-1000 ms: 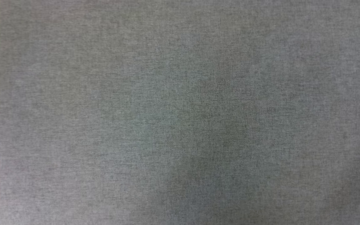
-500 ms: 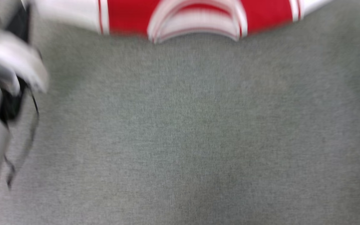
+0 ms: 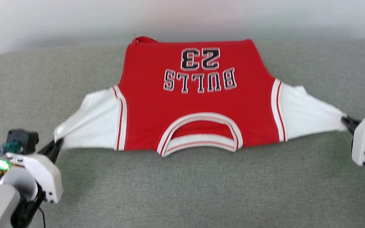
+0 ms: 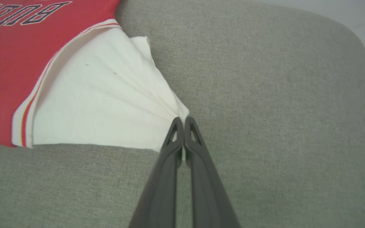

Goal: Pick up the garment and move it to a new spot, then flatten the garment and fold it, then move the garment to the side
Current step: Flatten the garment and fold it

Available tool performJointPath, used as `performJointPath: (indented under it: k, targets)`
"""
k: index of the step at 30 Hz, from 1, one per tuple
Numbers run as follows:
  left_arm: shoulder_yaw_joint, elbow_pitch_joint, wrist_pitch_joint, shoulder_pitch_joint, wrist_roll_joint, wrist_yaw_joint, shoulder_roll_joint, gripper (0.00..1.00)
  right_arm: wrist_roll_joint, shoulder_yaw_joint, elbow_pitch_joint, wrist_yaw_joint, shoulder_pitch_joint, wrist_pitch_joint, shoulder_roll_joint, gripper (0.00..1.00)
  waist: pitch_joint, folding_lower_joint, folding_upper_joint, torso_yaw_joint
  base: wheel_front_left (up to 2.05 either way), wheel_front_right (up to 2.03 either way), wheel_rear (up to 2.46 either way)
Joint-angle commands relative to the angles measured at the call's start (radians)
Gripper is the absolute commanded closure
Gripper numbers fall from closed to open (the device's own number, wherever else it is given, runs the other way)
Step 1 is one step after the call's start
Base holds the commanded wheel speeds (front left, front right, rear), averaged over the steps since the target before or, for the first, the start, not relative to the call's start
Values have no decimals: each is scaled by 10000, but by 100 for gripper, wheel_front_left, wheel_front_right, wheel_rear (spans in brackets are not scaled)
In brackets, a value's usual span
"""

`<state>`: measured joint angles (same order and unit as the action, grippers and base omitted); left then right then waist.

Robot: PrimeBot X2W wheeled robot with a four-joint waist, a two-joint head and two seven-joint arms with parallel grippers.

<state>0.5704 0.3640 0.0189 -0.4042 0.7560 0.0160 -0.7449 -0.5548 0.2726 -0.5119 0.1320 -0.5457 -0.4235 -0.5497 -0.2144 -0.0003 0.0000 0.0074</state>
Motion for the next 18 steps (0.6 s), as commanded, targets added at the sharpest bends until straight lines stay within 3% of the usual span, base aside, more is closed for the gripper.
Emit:
performJointPath:
  k: [1, 12, 18]
  targets:
    - [-82, -248, 210, 557, 214, 185, -284, 100, -193, -168, 207, -24, 519, -232, -265, 100, 469, 3, 0, -56, 0, 0, 0]
    - [-120, -3029, 1168, 3853, 1392, 1371, -1387, 100, -918, -1730, 2401, -24, 3837, -1960, -702, 100, 1202, 3, 0, -201, 0, 0, 0]
    - [-13, -4093, 1655, 5180, 2172, 1758, -1609, 100, -843, -2930, 3593, -22, 5771, -3177, -349, 100, 1284, 3, 0, -238, 0, 0, 0]
